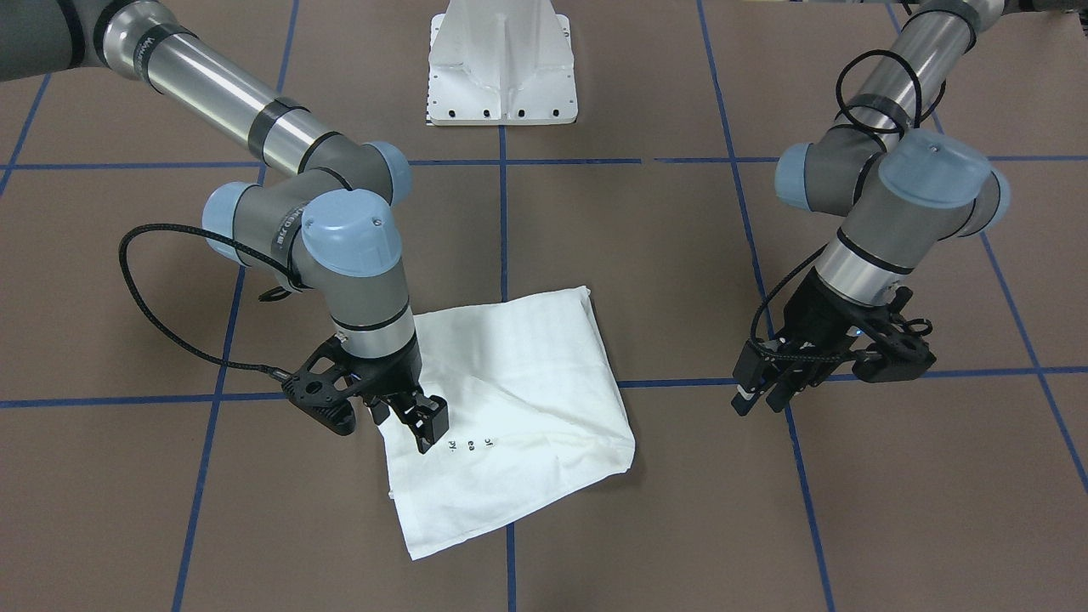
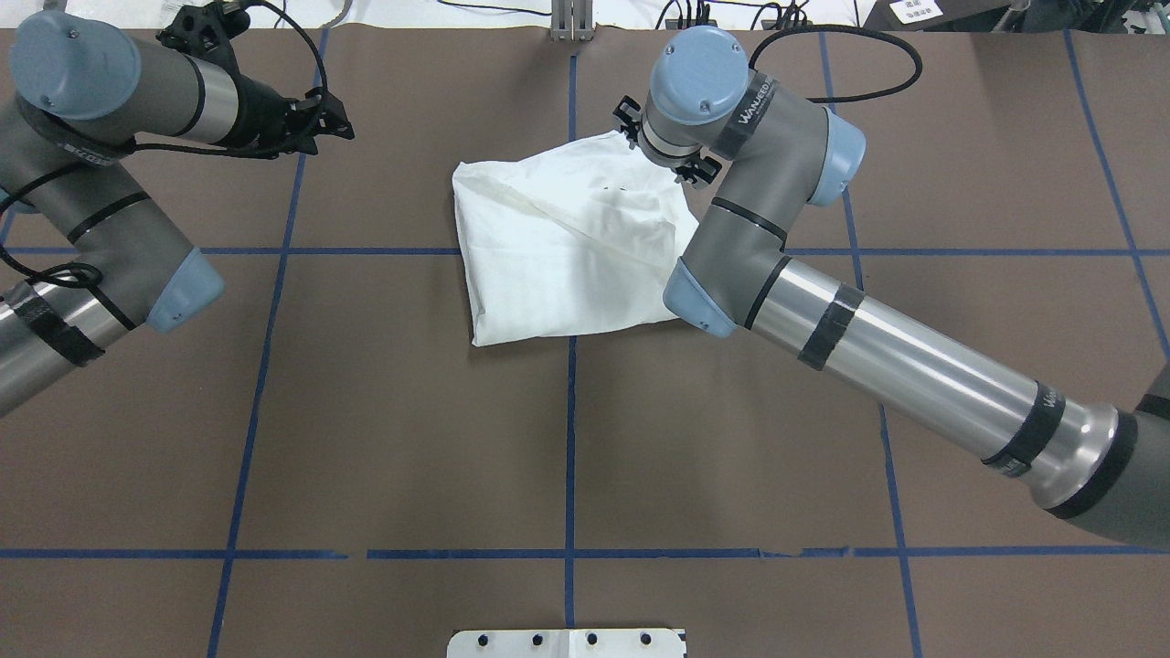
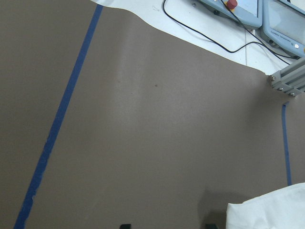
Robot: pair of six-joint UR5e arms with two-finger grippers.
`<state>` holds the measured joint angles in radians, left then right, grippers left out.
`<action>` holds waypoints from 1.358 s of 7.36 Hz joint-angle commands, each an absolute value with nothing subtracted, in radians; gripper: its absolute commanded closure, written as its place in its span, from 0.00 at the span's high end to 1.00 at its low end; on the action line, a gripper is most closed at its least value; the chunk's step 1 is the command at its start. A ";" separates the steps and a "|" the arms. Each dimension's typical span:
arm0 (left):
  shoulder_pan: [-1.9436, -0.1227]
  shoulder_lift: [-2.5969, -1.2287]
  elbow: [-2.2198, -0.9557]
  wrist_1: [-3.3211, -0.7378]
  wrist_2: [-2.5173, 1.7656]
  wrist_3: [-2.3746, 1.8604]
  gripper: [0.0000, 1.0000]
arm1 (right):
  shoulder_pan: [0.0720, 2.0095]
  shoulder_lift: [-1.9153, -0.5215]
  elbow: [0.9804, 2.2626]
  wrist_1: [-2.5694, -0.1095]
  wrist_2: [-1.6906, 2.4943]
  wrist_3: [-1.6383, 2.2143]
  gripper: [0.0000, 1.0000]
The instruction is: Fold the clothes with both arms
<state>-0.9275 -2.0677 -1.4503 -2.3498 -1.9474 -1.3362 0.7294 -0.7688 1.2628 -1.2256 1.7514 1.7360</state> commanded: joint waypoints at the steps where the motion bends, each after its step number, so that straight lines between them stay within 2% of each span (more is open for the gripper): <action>1: -0.928 -2.066 -1.470 -2.350 -1.945 -1.336 0.61 | 0.694 -0.818 1.318 -1.221 1.773 1.804 0.77; 3: -0.928 -2.050 -1.485 -2.350 -1.945 -1.336 0.61 | 0.666 -0.828 1.318 -1.220 1.773 1.807 0.71; 4: -0.928 -2.046 -1.486 -2.352 -1.945 -1.336 0.61 | 0.666 -0.828 1.318 -1.221 1.773 1.807 0.55; 5: -0.928 -2.045 -1.493 -2.352 -1.945 -1.336 0.61 | 0.667 -0.828 1.318 -1.221 1.773 1.813 0.08; 6: -0.928 -2.045 -1.491 -2.352 -1.945 -1.336 0.61 | 0.666 -0.825 1.319 -1.221 1.773 1.809 0.00; 10: -0.925 -2.045 -1.491 -2.352 -1.944 -1.341 0.61 | 0.734 -0.802 1.325 -1.235 1.776 1.799 0.00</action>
<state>-0.9262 -2.0448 -1.4905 -2.3516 -1.9436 -1.3394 0.7040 -0.8141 1.3230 -1.2333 1.7750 1.8026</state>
